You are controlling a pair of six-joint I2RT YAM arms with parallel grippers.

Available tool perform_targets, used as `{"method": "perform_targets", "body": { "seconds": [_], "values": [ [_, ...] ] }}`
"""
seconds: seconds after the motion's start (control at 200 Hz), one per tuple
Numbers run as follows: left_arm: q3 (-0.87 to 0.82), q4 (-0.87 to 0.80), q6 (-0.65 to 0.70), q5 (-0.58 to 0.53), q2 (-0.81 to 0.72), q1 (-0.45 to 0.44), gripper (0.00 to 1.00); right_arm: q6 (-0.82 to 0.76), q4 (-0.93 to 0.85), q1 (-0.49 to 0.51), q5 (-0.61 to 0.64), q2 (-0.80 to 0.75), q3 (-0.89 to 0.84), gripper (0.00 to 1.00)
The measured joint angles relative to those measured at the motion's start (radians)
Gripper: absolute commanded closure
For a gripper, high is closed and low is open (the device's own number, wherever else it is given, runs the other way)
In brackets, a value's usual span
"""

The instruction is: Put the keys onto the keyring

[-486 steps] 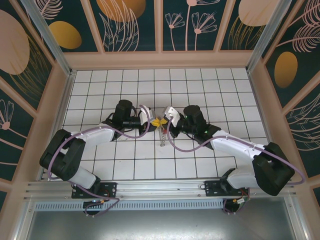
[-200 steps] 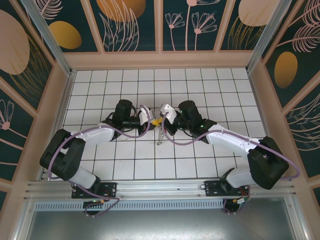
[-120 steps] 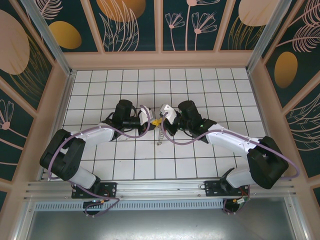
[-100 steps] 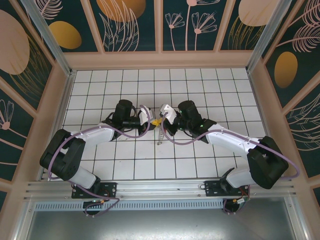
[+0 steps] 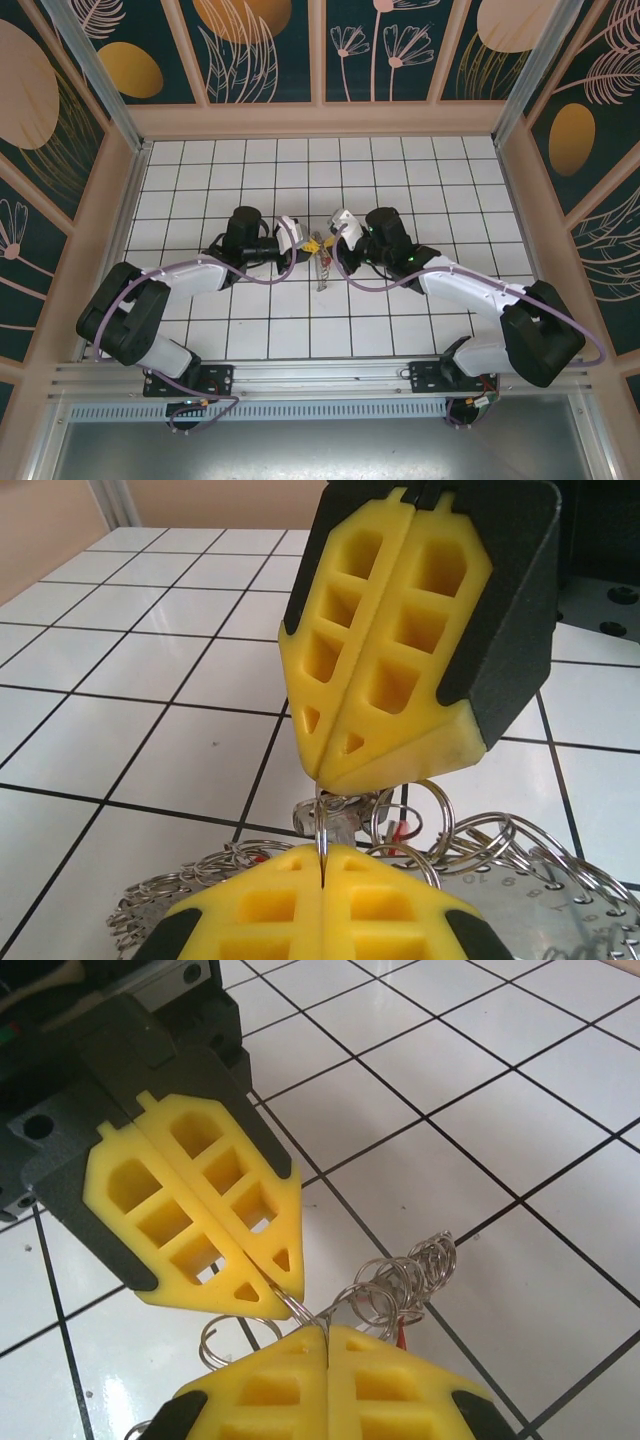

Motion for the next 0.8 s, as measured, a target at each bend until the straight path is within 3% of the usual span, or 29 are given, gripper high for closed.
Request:
{"method": "perform_targets", "body": {
  "seconds": [0.295, 0.801],
  "values": [
    [0.0, 0.005, -0.005, 0.002, 0.0, 0.001, 0.86, 0.029, 0.029, 0.0, -0.022, 0.0, -0.003, 1.0],
    [0.074, -0.092, 0.025, 0.028, 0.027, 0.001, 0.79, 0.01, 0.033, 0.007, -0.029, 0.0, 0.006, 1.0]
  ]
}}
